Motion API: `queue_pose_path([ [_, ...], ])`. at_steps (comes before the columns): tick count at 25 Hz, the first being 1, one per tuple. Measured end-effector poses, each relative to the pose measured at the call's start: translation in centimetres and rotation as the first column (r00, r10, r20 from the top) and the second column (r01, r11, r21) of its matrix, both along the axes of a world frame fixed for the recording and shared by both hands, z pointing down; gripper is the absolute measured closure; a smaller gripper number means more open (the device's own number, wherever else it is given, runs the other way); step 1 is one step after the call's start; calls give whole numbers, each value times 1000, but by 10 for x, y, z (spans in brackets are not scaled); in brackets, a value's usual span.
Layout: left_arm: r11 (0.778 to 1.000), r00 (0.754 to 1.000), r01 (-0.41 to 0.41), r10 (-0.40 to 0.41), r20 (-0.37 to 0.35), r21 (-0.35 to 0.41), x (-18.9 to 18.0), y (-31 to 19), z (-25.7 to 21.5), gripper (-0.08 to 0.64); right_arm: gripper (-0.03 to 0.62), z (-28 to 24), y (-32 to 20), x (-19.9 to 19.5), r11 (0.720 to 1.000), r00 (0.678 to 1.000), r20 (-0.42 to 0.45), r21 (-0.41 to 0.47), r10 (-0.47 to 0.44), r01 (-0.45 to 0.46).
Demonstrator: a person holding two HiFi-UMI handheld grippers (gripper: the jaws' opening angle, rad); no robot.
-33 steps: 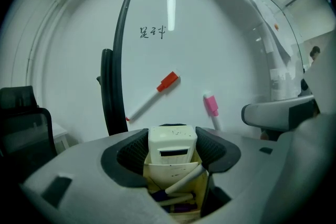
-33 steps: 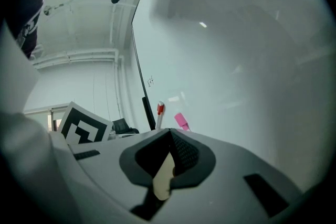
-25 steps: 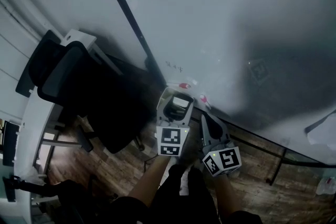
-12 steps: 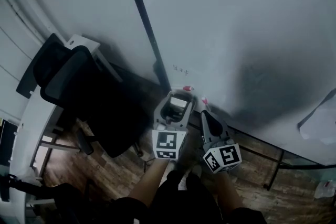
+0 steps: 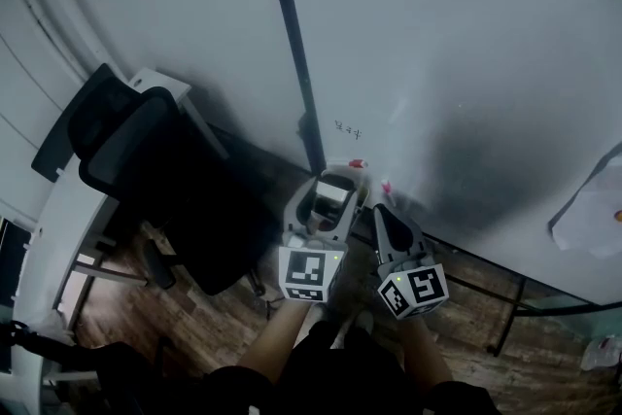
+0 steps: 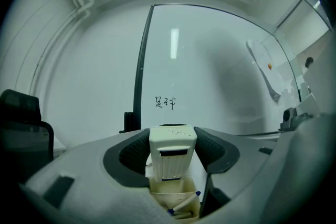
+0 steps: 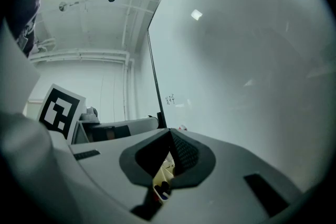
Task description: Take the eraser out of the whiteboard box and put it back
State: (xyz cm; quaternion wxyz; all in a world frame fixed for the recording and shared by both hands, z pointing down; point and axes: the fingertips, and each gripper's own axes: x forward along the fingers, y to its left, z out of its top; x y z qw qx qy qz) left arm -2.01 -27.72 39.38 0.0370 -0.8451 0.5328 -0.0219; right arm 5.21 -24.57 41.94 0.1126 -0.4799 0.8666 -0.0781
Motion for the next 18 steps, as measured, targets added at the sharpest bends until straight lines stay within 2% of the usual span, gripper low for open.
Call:
queue_pose_path([
  [4,998,999,-40,40,23,39,1,17,-9,308,591,-15,11,-4,999,1000,-8,40,0,0],
  [13,982,993,-113,117,-22,151,-11,73,-48,308,591,-62,48,-13,985,997,-73,170,37,-24],
  [18,976,990,-139,138,17,168,-21,98,-54,308,591,-77,70,-13,974,996,-60,218,69,-54],
])
